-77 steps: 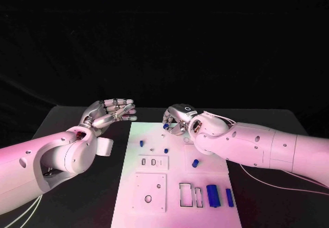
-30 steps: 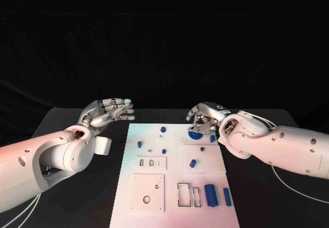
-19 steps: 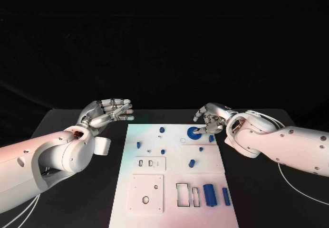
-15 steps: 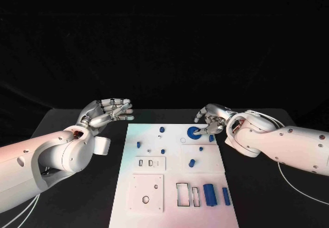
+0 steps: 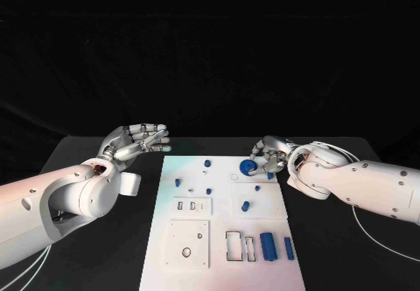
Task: Assemble the parts on the task board
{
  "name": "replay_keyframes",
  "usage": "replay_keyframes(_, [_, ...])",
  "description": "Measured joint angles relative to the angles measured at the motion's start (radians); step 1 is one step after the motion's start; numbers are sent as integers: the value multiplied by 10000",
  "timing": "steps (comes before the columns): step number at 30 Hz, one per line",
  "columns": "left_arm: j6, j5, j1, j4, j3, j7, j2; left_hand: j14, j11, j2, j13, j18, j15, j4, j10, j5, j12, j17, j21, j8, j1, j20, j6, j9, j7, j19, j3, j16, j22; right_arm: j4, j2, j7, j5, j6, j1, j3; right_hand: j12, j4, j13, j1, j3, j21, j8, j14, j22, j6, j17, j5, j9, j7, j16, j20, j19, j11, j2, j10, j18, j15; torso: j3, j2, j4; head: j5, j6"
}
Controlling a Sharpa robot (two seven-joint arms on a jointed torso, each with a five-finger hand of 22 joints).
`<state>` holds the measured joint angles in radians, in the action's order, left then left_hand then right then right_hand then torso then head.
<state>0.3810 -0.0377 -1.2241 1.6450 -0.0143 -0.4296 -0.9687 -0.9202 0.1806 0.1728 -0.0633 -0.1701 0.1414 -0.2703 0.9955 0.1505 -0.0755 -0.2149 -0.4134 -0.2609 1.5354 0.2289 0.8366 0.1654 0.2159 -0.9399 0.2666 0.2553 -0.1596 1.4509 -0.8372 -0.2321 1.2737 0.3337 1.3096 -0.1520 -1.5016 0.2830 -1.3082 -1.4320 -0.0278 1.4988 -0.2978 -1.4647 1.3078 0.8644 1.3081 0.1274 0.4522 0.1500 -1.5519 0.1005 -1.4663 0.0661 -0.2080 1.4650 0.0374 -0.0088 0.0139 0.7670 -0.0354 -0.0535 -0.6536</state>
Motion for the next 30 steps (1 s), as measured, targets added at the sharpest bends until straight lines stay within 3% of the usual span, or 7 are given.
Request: replay_keyframes(30, [-28, 5, -1, 4, 1, 40, -4, 0, 0, 0, -10, -1, 0, 0, 0, 2, 0, -7, 0, 0, 0, 0, 0, 0, 0, 0, 0, 0, 0, -431, 341, -18, -241, -39, -80, -8, -156, -16, 5, -207, -299, 52, -117, 0, -5, 137, -4, 0, 9, -62, 0, -1, 0, 1, 398, -1, 1, -1, 3, -8, -2, 10, -127])
